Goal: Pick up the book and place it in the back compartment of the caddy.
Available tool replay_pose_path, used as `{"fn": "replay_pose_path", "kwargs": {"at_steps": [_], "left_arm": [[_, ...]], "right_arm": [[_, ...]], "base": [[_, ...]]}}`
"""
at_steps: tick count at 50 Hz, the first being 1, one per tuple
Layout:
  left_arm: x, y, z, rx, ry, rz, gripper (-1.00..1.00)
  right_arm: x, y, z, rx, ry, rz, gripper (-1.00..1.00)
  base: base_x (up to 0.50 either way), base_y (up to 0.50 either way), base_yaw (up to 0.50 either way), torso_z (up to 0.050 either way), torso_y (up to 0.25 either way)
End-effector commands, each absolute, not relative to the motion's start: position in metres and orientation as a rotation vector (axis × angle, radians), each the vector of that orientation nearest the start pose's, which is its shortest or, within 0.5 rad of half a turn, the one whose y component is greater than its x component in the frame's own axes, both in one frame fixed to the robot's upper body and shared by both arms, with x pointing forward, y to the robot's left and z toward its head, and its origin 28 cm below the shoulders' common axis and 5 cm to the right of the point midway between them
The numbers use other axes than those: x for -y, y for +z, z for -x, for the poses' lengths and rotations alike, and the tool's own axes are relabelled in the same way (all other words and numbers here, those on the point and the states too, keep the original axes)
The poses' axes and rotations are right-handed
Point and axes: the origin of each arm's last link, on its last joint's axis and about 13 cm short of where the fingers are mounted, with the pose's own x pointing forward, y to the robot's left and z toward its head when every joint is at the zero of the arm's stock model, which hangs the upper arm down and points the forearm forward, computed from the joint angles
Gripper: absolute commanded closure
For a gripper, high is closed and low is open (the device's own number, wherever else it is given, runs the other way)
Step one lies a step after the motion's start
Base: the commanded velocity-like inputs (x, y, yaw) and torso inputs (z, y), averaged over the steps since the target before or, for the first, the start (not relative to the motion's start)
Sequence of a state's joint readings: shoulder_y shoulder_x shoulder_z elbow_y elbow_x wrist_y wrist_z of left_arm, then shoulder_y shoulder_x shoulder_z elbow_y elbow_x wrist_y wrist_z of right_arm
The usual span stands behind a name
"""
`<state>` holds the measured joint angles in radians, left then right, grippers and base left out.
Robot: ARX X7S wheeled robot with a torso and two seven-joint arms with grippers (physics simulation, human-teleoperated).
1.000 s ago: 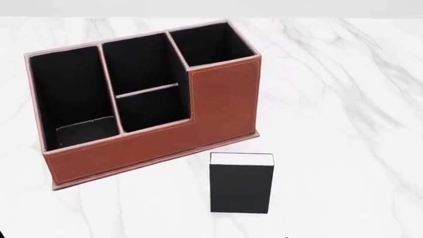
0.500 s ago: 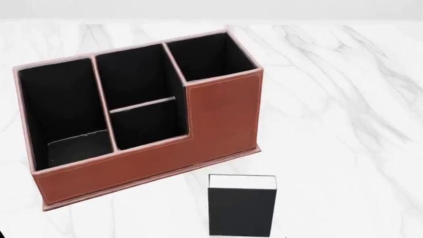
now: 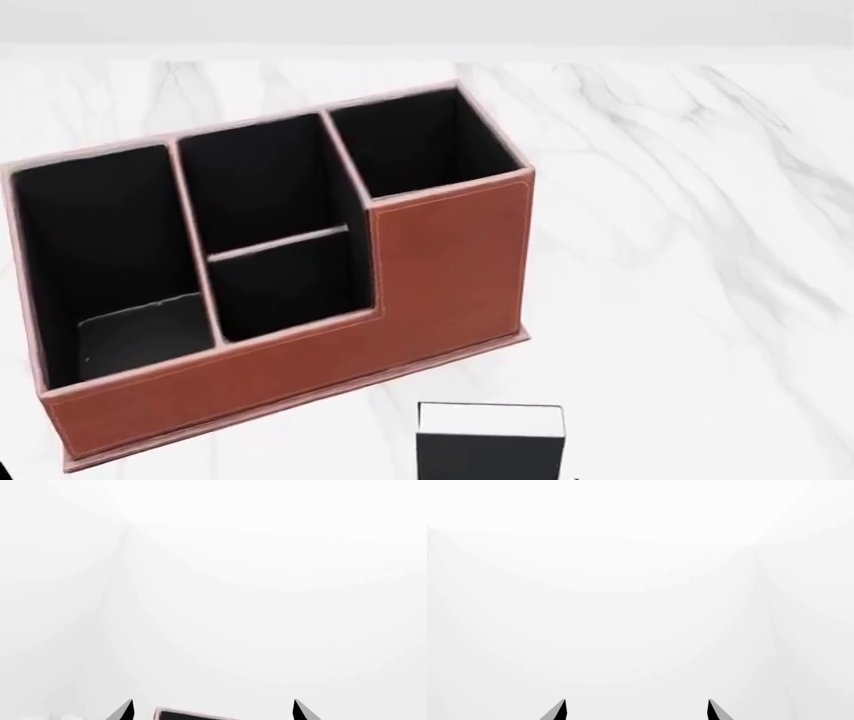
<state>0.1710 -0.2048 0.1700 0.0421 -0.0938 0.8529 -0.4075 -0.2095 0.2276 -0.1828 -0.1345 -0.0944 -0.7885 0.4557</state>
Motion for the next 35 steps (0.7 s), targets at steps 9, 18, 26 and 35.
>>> {"fn": "replay_pose_path", "kwargs": {"at_steps": [9, 18, 26, 35], "left_arm": [[-0.2160, 0.0453, -0.1637, 0.683, 0.182, 0.134, -1.00], [-0.2159, 0.0453, -0.1633, 0.683, 0.182, 0.133, -1.00], [-0.2159, 0.0454, -0.1629, 0.682, 0.182, 0.133, -1.00], [-0.2159, 0.0454, -0.1627, 0.684, 0.183, 0.133, -1.00]], "right_arm": [[0.0993, 0.0526, -0.1543, 0.716, -0.113, 0.021, -1.00], [0.0994, 0.0522, -0.1546, 0.714, -0.113, 0.021, -1.00], [0.0996, 0.0522, -0.1546, 0.712, -0.115, 0.020, -1.00], [0.1000, 0.0524, -0.1542, 0.719, -0.120, 0.015, -1.00]], "base": [[0.16, 0.00, 0.00, 0.000, 0.000], [0.16, 0.00, 0.00, 0.000, 0.000], [0.16, 0.00, 0.00, 0.000, 0.000], [0.14, 0.00, 0.00, 0.000, 0.000]]}}
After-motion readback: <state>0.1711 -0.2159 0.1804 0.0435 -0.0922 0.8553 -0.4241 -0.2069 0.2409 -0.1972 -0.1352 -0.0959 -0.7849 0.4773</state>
